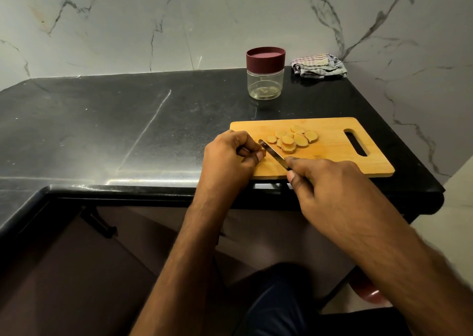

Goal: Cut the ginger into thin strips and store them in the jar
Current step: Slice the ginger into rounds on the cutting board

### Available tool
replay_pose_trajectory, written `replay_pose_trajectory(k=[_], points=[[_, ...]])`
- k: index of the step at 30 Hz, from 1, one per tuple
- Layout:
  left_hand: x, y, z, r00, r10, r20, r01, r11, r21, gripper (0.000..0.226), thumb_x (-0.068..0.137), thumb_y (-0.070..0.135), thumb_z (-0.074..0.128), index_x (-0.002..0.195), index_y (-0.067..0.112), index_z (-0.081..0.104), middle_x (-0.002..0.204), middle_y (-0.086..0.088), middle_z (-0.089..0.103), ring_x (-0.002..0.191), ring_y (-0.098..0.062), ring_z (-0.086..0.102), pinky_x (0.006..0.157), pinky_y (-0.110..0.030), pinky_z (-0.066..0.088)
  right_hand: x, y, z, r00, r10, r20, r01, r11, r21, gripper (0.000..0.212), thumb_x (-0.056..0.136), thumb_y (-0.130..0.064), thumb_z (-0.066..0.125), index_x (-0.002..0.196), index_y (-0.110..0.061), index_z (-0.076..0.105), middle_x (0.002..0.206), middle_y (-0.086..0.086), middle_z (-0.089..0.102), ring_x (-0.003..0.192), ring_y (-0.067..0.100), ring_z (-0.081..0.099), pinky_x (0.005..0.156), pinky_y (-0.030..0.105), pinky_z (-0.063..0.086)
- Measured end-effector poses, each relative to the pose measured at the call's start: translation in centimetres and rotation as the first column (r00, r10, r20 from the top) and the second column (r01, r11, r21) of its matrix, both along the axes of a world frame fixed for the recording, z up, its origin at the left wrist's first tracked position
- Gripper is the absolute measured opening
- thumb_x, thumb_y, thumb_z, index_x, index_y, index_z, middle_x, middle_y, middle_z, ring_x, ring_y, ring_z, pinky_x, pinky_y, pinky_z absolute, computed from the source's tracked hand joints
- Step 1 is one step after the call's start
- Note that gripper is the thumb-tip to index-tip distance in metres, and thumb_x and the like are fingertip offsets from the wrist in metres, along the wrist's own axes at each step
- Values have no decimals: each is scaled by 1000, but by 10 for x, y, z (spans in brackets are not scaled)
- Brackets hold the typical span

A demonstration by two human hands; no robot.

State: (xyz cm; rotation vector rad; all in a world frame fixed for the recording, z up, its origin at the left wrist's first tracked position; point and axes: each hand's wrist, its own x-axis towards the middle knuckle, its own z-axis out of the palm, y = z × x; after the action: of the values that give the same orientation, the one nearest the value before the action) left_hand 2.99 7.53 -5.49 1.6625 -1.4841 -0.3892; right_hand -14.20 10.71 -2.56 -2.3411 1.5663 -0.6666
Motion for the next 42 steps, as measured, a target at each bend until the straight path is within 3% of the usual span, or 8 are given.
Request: replay_pose_trajectory(k=[12, 16, 24, 28, 31, 35, 39, 42], points=[[-2, -1, 2, 999, 26, 36, -26, 1000, 7, 18, 84, 18, 79, 75, 29, 69, 89, 12, 62, 82, -6, 59, 66, -10, 42, 12, -11, 2, 1000, -10, -23, 10, 999, 34, 34, 100, -35, 42, 133, -36, 51, 90, -7, 53, 66, 6, 46, 49, 18, 30], [-2, -1, 1, 998, 46, 42, -45, 999, -18, 16, 83, 17, 80, 74, 26, 71, 81, 14, 60, 74, -2, 57, 61, -5, 40, 21, -17, 2, 998, -18, -57, 20, 999, 42, 31, 101, -32, 42, 129, -34, 54, 95, -3, 56, 72, 8, 45, 52, 16, 33], [-5, -1, 2, 997, 65, 30, -65, 998, -1, 10, 85, 17, 78, 80, 23, 73, 87, 14, 60, 77, -2, 57, 61, 0, 41, 4, -3, 10, 996, -8, -87, 14, 998, 66, 31, 100, -36, 42, 128, -37, 54, 87, -7, 55, 66, 6, 48, 49, 18, 32], [-5, -1, 2, 997, 56, 58, -56, 998, -5, 16, 85, 14, 78, 77, 26, 71, 88, 13, 60, 76, -2, 57, 62, -1, 41, 17, -17, 12, 988, -8, -156, 19, 997, 69, 32, 101, -32, 43, 131, -35, 52, 110, 0, 61, 88, 13, 54, 69, 24, 45], [-6, 0, 2, 997, 64, 38, -64, 998, -14, 8, 85, 15, 78, 81, 21, 75, 89, 11, 63, 76, -3, 58, 63, -2, 42, 20, -23, 11, 987, 23, -162, -8, 995, 96, 29, 100, -31, 44, 127, -34, 57, 113, 1, 61, 96, 15, 55, 77, 28, 49], [-5, -1, 0, 997, 81, 9, -81, 996, -33, 4, 84, 17, 80, 83, 18, 76, 84, 13, 60, 70, -3, 54, 60, -2, 39, -1, -13, 15, 986, 39, -163, -22, 994, 105, 28, 100, -39, 42, 122, -37, 58, 111, -2, 60, 85, 9, 50, 67, 24, 44], [-2, -1, -5, 998, 64, 1, -64, 997, -44, 5, 84, 22, 80, 83, 21, 75, 89, 12, 64, 79, -3, 60, 64, -5, 44, -8, -12, 5, 988, -10, -156, 17, 999, 39, 30, 99, -41, 41, 125, -38, 56, 89, -6, 57, 67, 6, 48, 49, 20, 34], [-1, 2, -5, 998, 50, -32, -52, 997, -58, 9, 83, 22, 81, 81, 25, 73, 90, 14, 64, 83, -2, 62, 69, -6, 47, -10, -14, 2, 994, -57, -93, 54, 998, -39, 32, 98, -43, 42, 127, -39, 55, 78, -11, 49, 61, 5, 43, 47, 20, 28]])
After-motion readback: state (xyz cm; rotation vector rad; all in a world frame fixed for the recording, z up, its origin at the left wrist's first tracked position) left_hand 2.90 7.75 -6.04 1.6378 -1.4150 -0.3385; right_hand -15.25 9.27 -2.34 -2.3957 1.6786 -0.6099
